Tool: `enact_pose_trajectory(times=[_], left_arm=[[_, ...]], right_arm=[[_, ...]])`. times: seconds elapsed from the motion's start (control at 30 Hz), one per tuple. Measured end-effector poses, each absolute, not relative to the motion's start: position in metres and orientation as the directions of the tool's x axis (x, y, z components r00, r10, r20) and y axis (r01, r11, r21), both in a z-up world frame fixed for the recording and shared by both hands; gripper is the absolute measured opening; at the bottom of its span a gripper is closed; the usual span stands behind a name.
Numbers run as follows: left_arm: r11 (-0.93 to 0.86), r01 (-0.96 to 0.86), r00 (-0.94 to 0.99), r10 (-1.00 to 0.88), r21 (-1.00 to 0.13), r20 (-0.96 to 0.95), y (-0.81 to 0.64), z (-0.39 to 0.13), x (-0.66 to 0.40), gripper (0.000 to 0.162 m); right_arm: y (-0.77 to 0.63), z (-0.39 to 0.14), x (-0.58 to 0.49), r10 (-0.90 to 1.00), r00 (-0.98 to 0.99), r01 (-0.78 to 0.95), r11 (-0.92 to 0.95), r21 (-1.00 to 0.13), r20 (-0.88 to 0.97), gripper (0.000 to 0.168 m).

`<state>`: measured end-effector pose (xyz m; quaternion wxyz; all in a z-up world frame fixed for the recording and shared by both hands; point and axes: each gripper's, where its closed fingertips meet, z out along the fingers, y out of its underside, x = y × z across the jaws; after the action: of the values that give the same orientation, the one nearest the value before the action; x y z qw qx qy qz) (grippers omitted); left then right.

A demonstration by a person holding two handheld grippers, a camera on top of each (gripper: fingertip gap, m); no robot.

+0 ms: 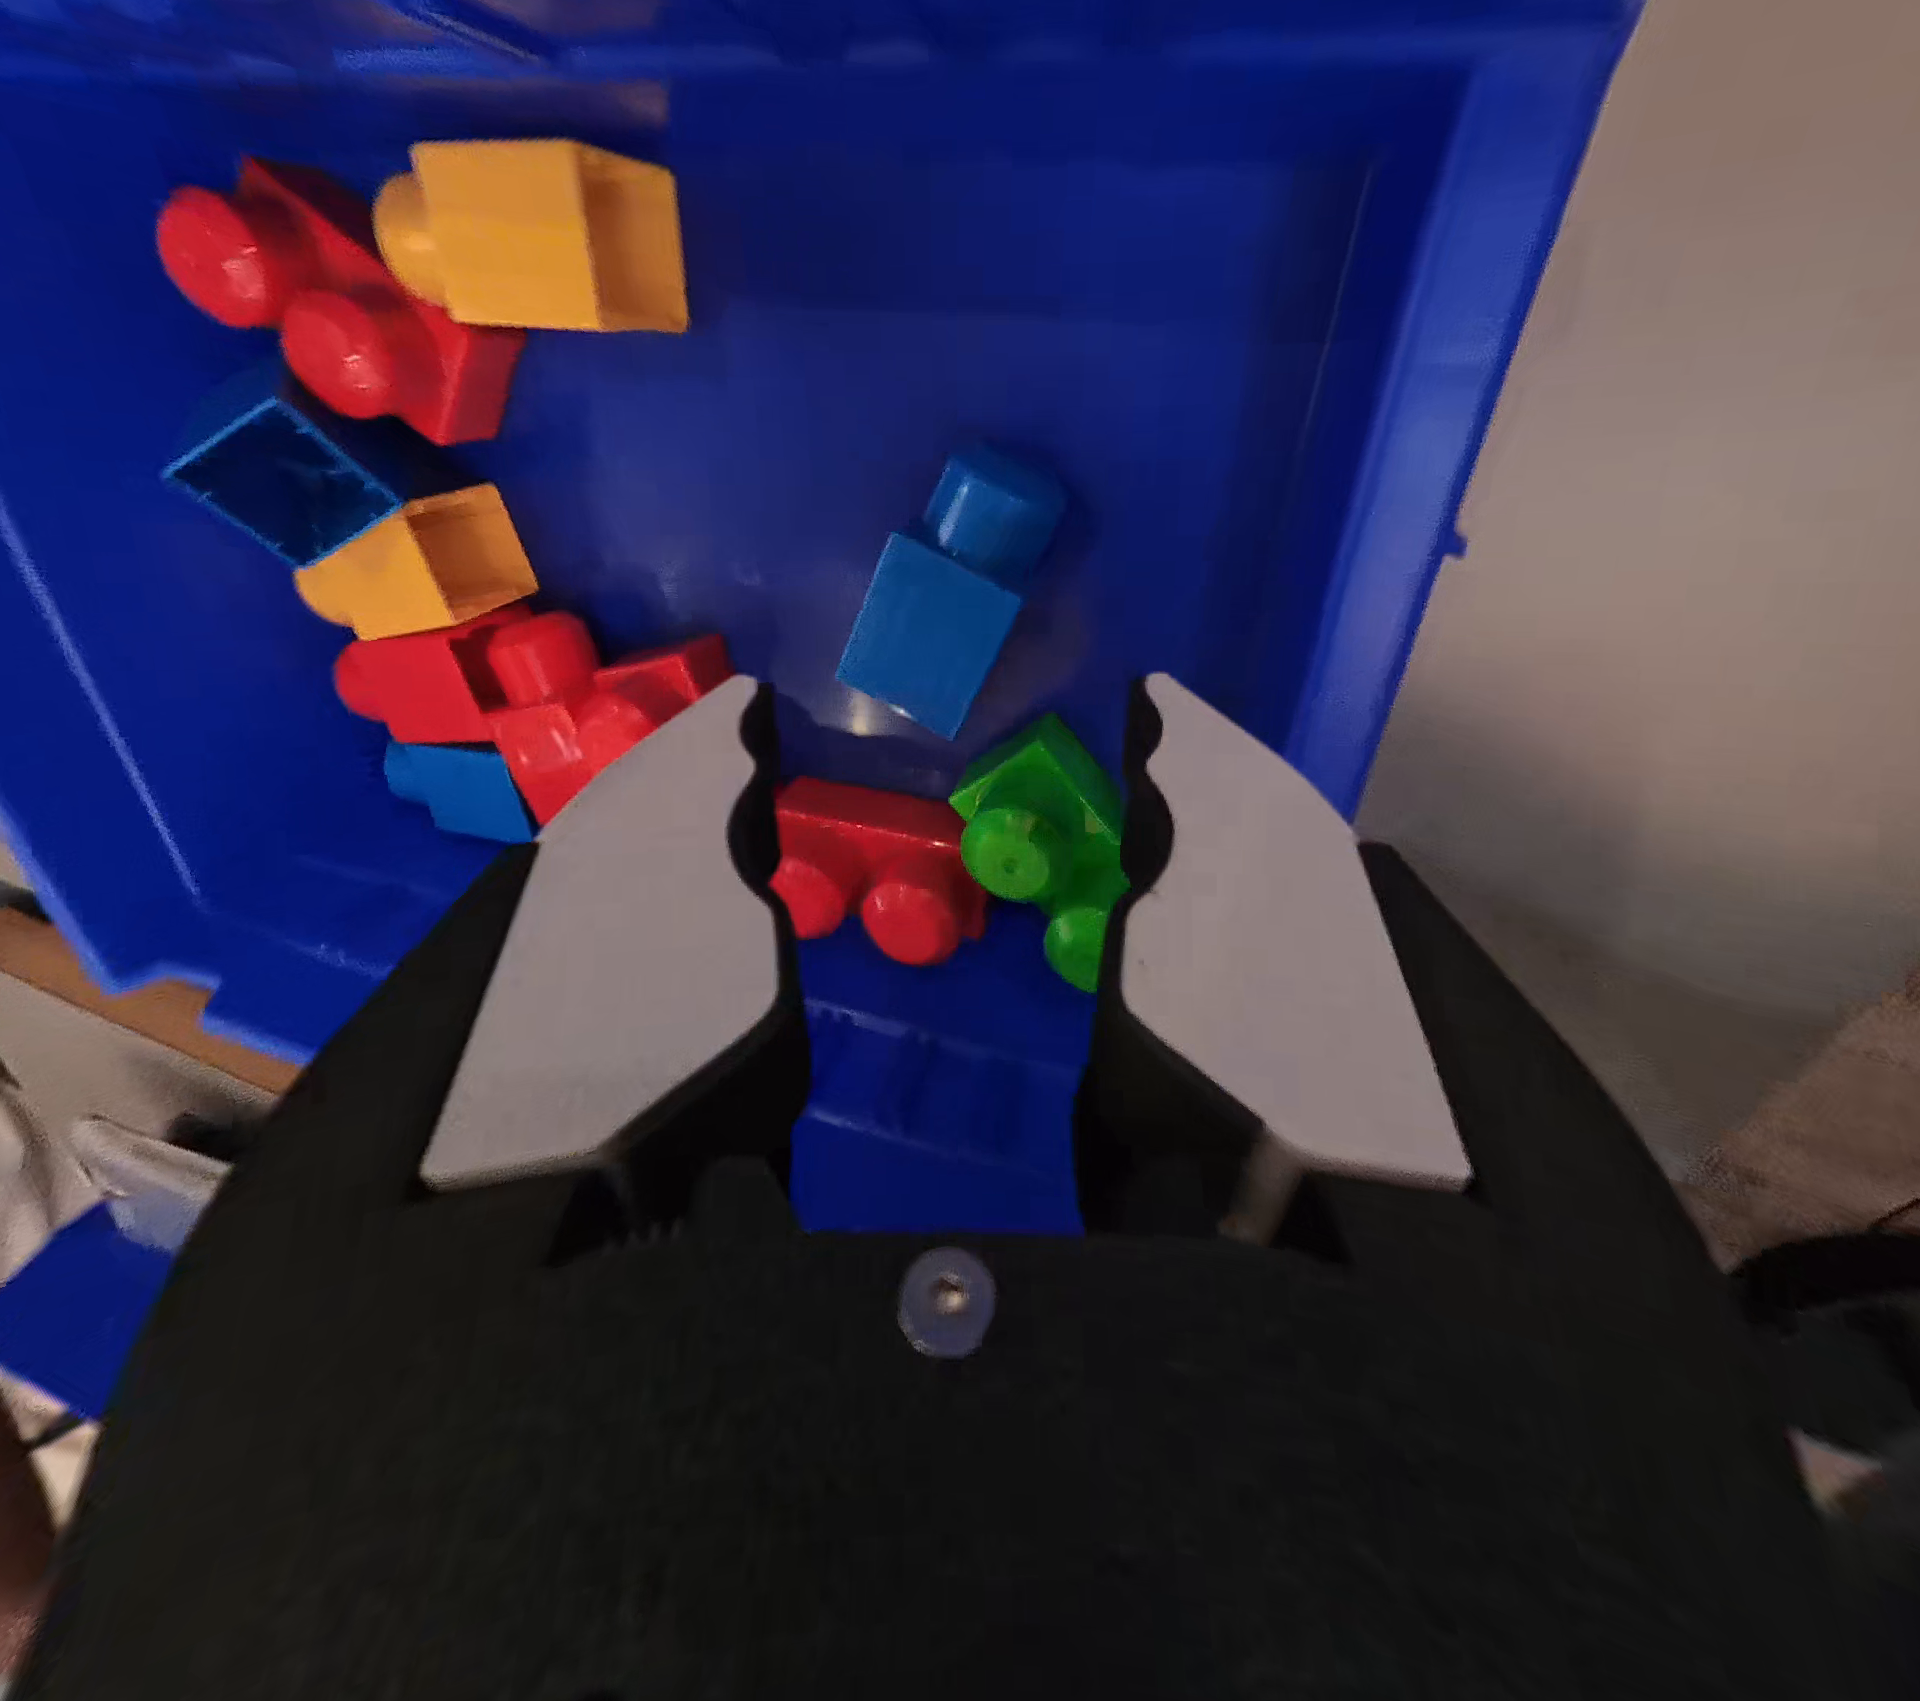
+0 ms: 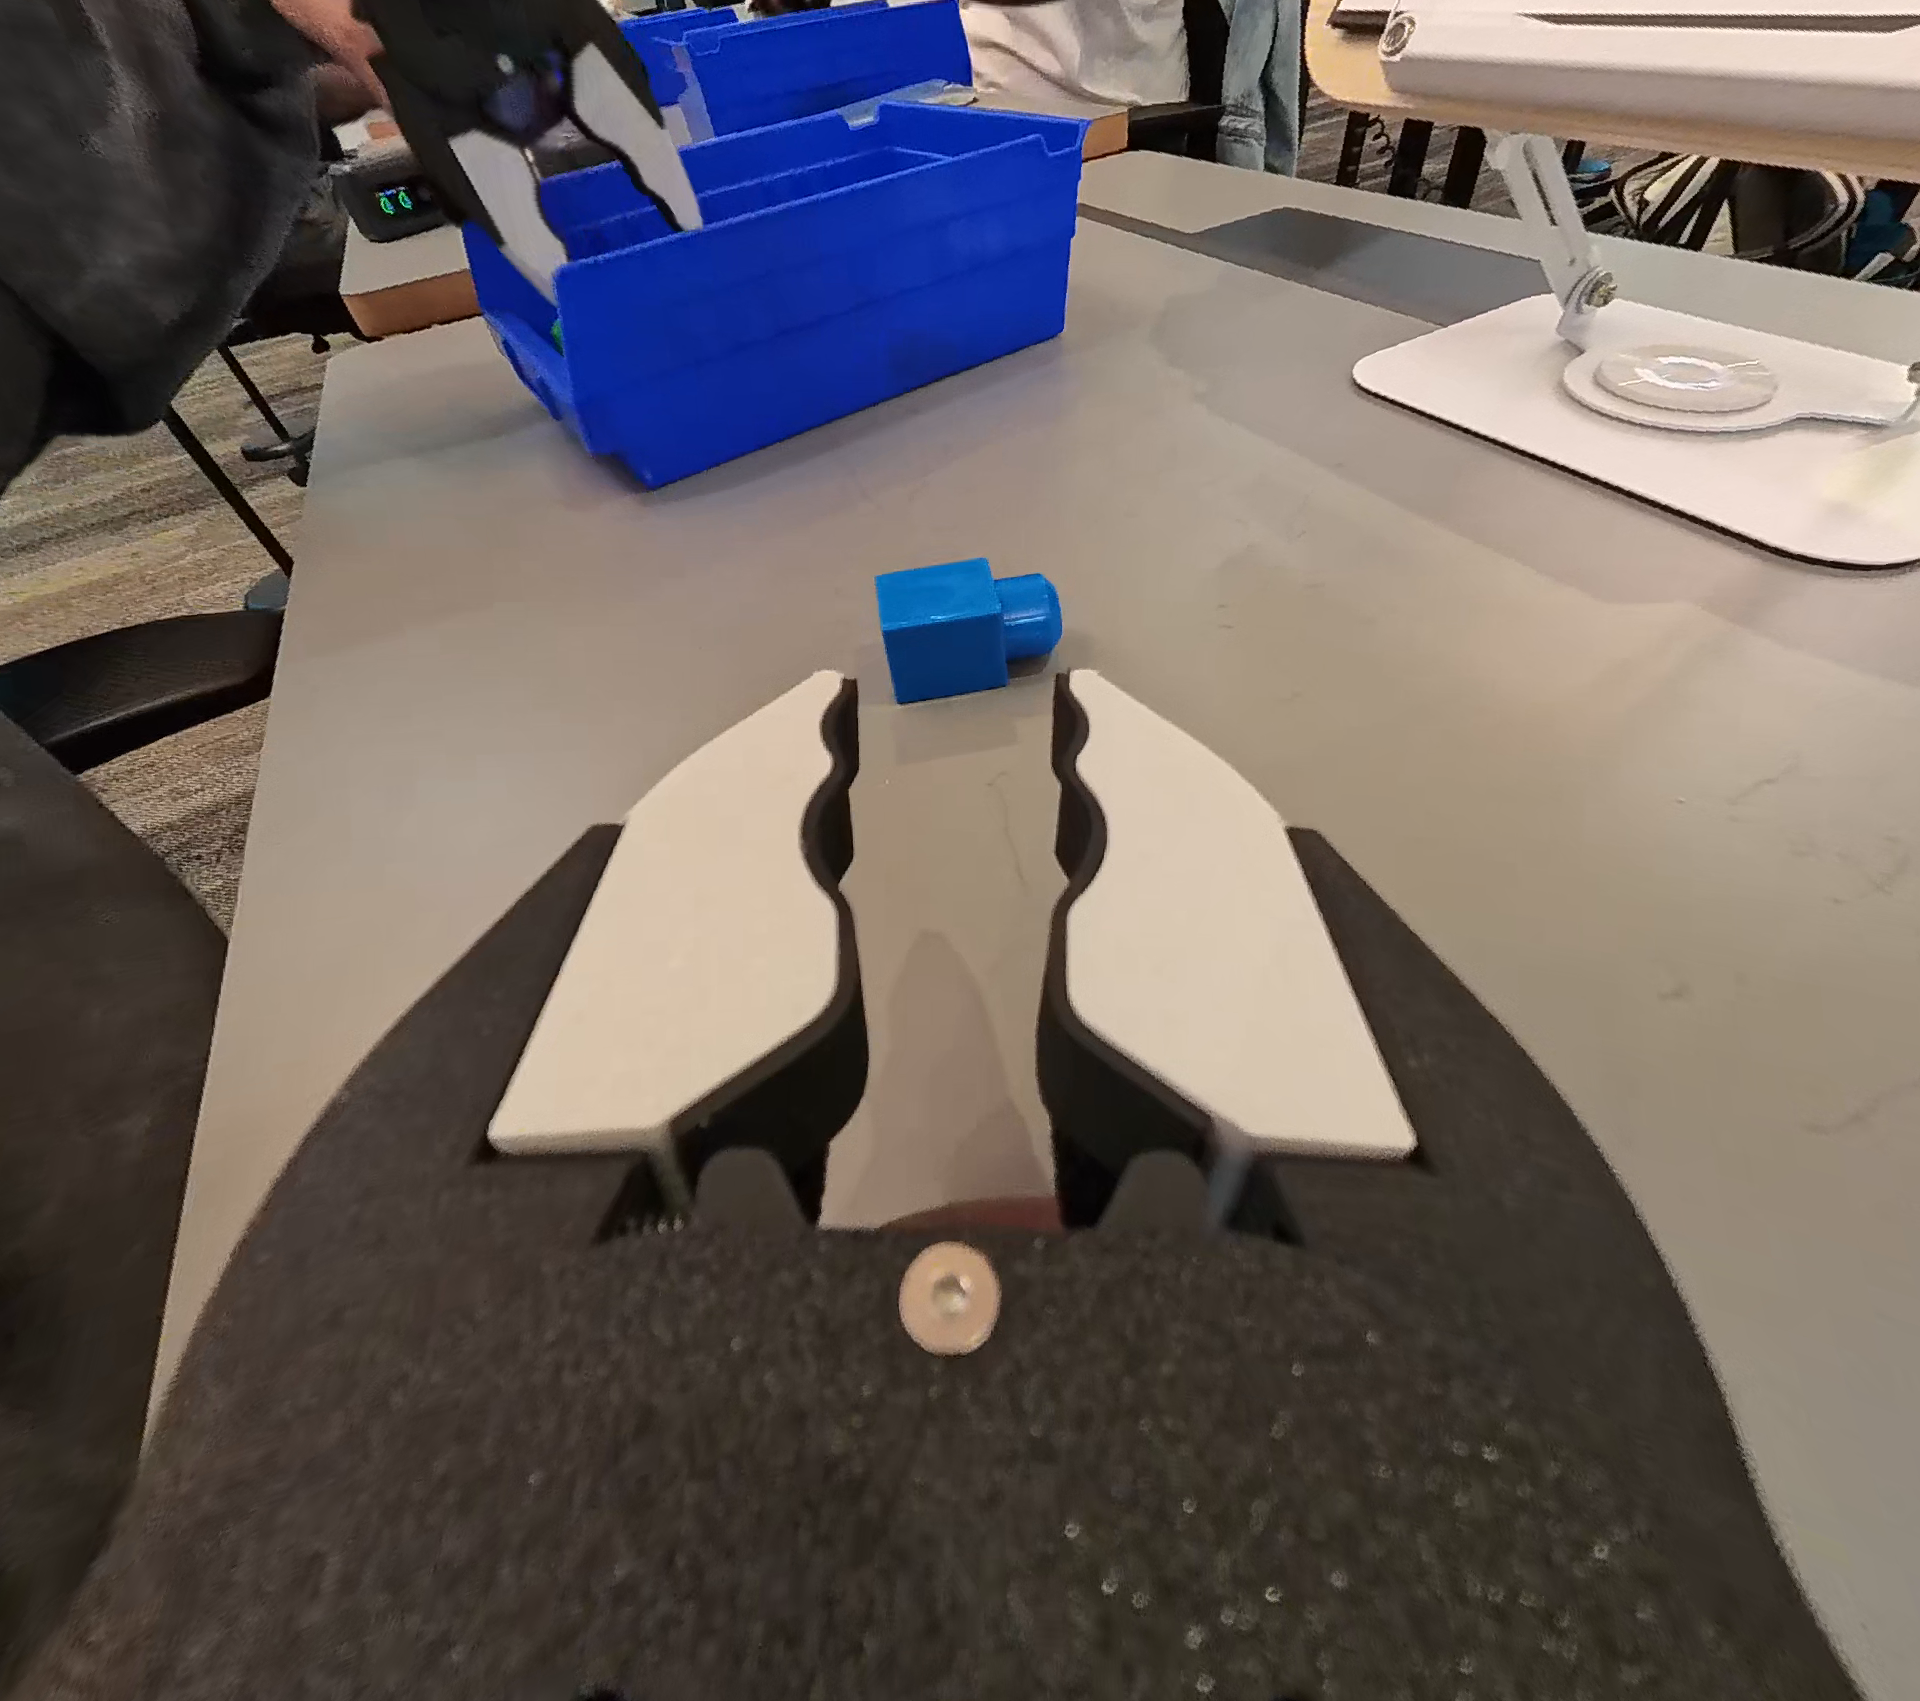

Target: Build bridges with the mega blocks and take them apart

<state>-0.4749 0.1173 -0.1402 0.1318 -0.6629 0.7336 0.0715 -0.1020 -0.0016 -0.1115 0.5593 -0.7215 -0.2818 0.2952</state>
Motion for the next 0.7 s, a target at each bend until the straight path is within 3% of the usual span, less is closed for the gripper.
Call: enact_pose_trajectory(times=[0.17, 0.2, 0.23, 0.27, 0.57, 0.7], left_arm=[[0.130, -0.990, -0.139, -0.952, 0.053, -0.272, 0.139, -0.172, -0.483, 0.072], [0.124, -0.990, -0.136, -0.956, 0.060, -0.260, 0.143, -0.178, -0.485, 0.067], [0.115, -0.991, -0.127, -0.965, 0.064, -0.229, 0.143, -0.183, -0.487, 0.043], [0.106, -0.993, -0.116, -0.972, 0.058, -0.206, 0.143, -0.183, -0.487, 0.039], [-0.165, -0.964, 0.217, -0.943, -0.211, -0.254, 0.136, -0.073, -0.429, 0.039], [-0.281, -0.883, 0.312, -0.950, -0.376, -0.022, 0.085, -0.043, -0.342, 0.038]], right_arm=[[-0.001, -0.111, -0.101, 0.733, 0.670, 0.066, -0.218, -0.974, -0.119, 0.035], [-0.001, -0.111, -0.101, 0.733, 0.670, 0.065, -0.216, -0.974, -0.118, 0.035], [-0.001, -0.111, -0.100, 0.732, 0.671, 0.064, -0.216, -0.974, -0.118, 0.035], [-0.001, -0.111, -0.100, 0.731, 0.672, 0.063, -0.217, -0.974, -0.119, 0.035], [-0.001, -0.110, -0.098, 0.732, 0.666, 0.040, -0.231, -0.972, -0.146, 0.035], [-0.001, -0.111, -0.101, 0.740, 0.656, 0.049, -0.238, -0.970, -0.148, 0.034]])
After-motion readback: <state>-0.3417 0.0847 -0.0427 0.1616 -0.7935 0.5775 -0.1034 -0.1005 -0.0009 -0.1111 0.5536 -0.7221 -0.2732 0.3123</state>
